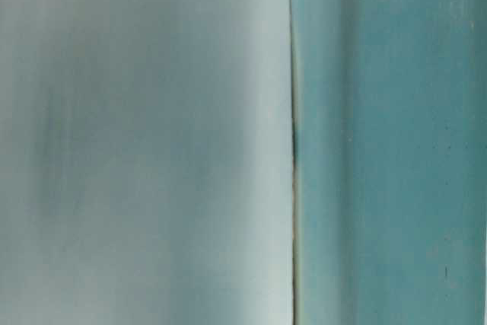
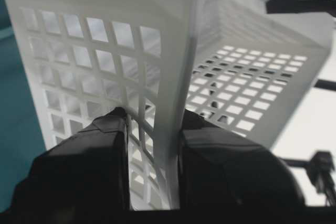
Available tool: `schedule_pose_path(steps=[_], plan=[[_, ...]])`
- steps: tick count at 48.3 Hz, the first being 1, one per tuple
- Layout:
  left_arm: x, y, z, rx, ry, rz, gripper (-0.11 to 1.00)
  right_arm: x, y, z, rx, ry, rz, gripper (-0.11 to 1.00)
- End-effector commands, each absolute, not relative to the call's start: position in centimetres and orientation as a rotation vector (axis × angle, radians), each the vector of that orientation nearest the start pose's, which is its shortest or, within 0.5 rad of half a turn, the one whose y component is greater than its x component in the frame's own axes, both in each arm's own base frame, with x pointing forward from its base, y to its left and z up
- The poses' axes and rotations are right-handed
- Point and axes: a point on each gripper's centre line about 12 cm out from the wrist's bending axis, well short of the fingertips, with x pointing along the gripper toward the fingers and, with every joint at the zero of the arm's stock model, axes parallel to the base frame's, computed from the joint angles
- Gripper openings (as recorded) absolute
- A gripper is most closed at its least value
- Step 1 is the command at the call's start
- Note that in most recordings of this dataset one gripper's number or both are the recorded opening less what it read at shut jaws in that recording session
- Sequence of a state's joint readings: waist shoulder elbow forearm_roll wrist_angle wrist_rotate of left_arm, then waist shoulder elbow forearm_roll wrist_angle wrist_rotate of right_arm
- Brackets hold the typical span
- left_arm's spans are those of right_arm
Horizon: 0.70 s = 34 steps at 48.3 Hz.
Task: Lift the white basket with both hands.
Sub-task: 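Lift the basket upward with both grippers holding the side rims, then lower the held basket back down onto the table with both grippers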
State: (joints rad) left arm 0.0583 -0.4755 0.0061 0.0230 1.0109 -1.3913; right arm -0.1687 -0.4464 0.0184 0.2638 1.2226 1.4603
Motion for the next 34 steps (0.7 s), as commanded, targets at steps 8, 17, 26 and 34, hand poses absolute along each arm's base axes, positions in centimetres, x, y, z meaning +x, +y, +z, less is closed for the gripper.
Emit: schedule_pose_path(steps=[8, 17, 26, 34], plan=[[31.4, 2.9, 47.7, -1.319, 0.426, 0.483, 0.11, 27.8, -2.0, 47.3, 1.569, 0.731, -0.475, 0.15], [31.6, 2.8, 47.6, -1.308, 0.435, 0.477, 0.11, 28.2, -2.2, 47.6, 1.534, 0.793, -0.460, 0.15], [31.2, 2.6, 47.8, -1.309, 0.436, 0.473, 0.11, 28.2, -2.3, 47.4, 1.528, 0.803, -0.468, 0.15], [31.0, 2.7, 47.3, -1.305, 0.450, 0.489, 0.11, 28.4, -2.4, 46.6, 1.517, 0.821, -0.488, 0.16]])
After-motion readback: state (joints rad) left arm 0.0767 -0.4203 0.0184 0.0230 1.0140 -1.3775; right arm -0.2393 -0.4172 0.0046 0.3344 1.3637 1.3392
